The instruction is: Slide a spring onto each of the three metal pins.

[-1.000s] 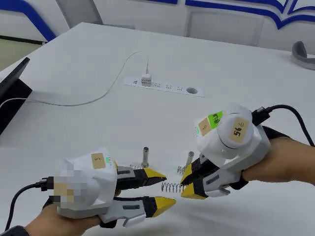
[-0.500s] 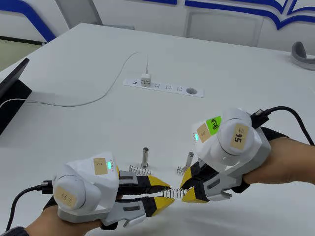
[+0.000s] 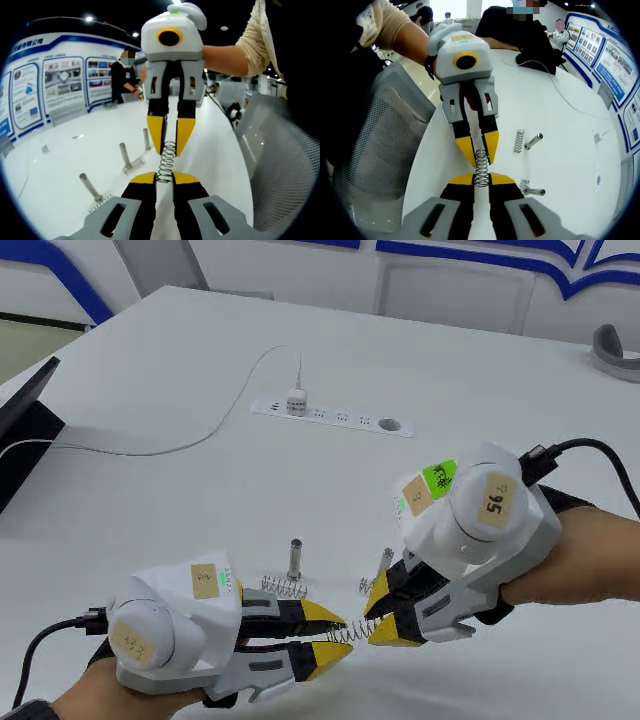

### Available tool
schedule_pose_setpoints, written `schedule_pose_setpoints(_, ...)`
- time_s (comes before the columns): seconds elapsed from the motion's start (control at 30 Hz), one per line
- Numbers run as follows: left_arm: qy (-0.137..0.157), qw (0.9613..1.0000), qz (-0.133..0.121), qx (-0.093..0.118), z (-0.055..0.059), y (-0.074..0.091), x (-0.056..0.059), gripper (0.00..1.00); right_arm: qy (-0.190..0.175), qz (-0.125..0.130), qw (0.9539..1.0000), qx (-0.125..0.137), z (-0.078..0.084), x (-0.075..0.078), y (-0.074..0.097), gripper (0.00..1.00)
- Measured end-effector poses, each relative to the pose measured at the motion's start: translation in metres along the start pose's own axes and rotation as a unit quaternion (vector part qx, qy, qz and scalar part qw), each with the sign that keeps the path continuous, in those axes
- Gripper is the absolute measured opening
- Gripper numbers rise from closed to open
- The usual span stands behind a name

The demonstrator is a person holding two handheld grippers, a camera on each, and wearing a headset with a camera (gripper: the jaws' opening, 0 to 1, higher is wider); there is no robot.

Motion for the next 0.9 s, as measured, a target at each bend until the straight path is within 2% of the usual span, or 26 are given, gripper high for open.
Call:
schedule_pose_setpoints(0.2, -0.002, 1.0, 0.001, -0.002, 0.0, -0.001, 0.001, 0.12, 0.005, 0.001, 1.0, 0.002, -0.006, -0.003, 0.002, 0.11)
schedule_pose_setpoints(0.63, -0.001, 1.0, 0.003, -0.002, 0.0, -0.003, 0.002, 0.11, 0.018, 0.002, 0.9996, 0.023, -0.026, -0.008, 0.005, 0.11)
schedule_pose_setpoints(0.9, 0.004, 1.0, 0.004, 0.002, -0.001, -0.004, 0.004, 0.11, 0.015, 0.003, 0.9996, 0.026, -0.027, -0.008, 0.005, 0.11)
Point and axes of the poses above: the centre of the closed fingertips' face, and the gripper's own axes: y roughly backward along the fingers, x roughly to its right, z roughly out of its underside, the point moved 6 cm from there along y, roughly backward along the fingers, and after that the axes turned 9 degrees about -y, right-handed, at the moved point
